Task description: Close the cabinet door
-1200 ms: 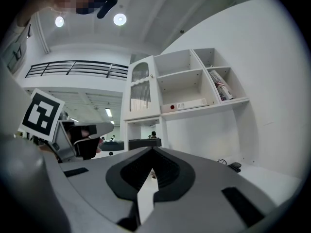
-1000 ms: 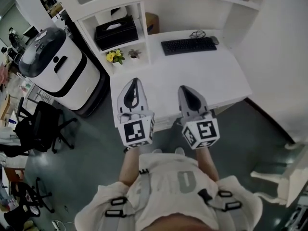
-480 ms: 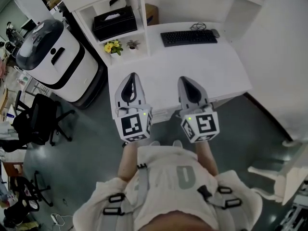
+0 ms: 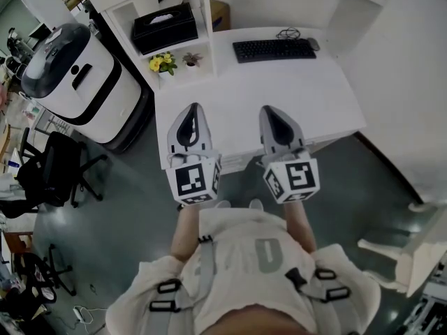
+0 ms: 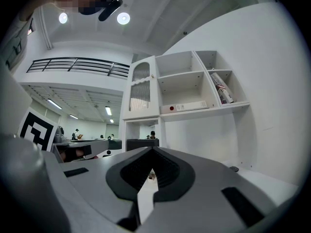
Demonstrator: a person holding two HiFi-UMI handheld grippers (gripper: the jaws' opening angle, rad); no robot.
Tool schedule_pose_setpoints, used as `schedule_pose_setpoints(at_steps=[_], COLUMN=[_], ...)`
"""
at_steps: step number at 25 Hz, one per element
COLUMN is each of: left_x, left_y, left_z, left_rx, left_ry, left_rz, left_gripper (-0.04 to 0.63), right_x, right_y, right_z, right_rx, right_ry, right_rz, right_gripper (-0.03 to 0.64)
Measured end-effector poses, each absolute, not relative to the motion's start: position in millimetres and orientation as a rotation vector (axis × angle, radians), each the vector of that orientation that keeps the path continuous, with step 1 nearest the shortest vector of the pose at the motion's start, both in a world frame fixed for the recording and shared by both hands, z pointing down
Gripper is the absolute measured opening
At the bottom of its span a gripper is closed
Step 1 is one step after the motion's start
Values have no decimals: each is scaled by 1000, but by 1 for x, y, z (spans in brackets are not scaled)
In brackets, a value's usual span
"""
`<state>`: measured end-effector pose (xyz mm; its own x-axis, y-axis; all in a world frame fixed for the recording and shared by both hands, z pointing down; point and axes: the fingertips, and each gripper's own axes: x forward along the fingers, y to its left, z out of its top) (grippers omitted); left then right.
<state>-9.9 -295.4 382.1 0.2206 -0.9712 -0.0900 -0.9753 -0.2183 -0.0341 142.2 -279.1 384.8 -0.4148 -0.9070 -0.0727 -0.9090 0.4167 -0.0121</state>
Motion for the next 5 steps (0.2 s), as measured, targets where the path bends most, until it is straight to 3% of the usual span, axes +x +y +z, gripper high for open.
schedule_pose_setpoints(at_steps=[5], left_x=[-10], left_y=[-298], left_z=[385], left_rx=[-2393], left_ry=[1905], left_rz=[76], left_gripper=[5], right_x=[142], right_y=[-282], right_z=[385], right_rx=[-1654], right_ry=[2587], right_rz=[61], right_gripper=[2])
